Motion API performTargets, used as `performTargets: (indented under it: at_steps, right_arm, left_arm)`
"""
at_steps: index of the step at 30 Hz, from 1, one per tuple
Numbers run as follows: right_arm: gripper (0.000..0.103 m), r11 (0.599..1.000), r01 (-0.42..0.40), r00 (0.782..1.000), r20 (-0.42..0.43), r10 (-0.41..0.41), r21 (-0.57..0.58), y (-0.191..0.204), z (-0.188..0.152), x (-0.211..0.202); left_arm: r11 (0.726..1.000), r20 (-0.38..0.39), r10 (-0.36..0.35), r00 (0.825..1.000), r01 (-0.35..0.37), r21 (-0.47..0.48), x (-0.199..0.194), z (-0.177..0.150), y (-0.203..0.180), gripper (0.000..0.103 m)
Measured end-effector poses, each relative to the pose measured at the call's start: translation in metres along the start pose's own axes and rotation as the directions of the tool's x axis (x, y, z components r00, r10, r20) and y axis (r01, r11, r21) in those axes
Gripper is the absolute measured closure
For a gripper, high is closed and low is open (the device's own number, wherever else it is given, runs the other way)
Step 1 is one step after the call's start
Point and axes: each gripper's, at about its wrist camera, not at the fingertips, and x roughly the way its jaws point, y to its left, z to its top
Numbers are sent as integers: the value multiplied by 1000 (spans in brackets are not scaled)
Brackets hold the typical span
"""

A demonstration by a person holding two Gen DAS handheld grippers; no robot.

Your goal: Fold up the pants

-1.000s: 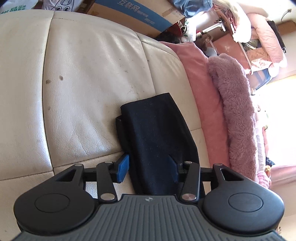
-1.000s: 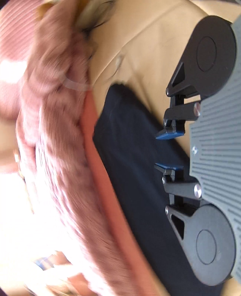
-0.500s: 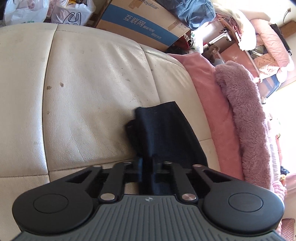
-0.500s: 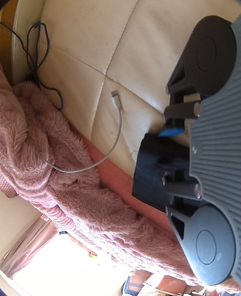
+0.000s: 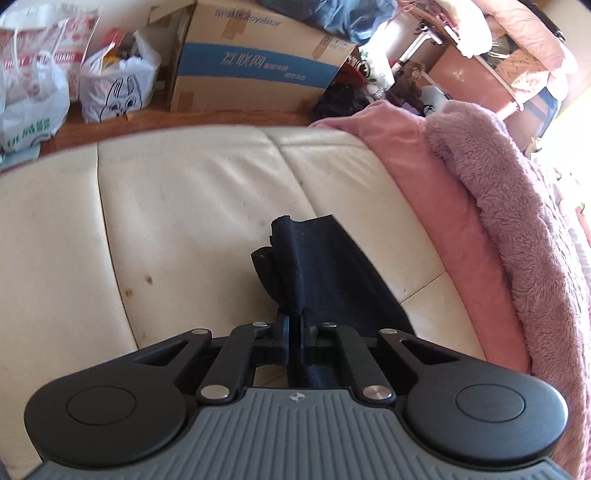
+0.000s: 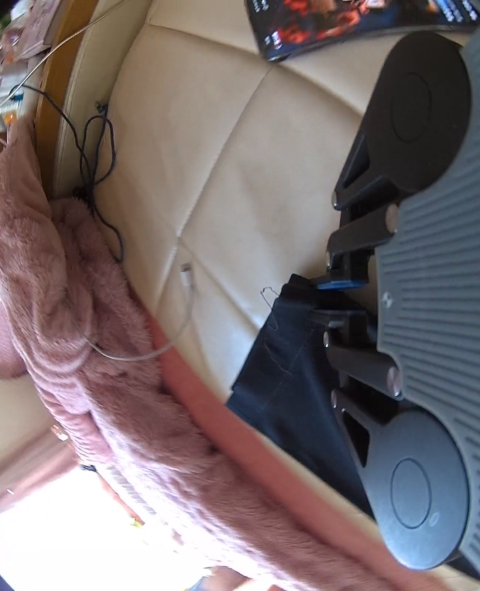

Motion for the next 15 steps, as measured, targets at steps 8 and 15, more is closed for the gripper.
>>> performTargets:
  at_steps: [8,15]
  right_arm:
    - [71,958,118,986,142,-83,-260,56,-13,-43]
    - [67,900,-113,984,80,161,-421,122,-58,-67]
  left_arm:
    - [950,99,-205,974,174,258,-68,-22,-79,99]
    - [777,152,-373,915,218,591,-122,-101,-175,99]
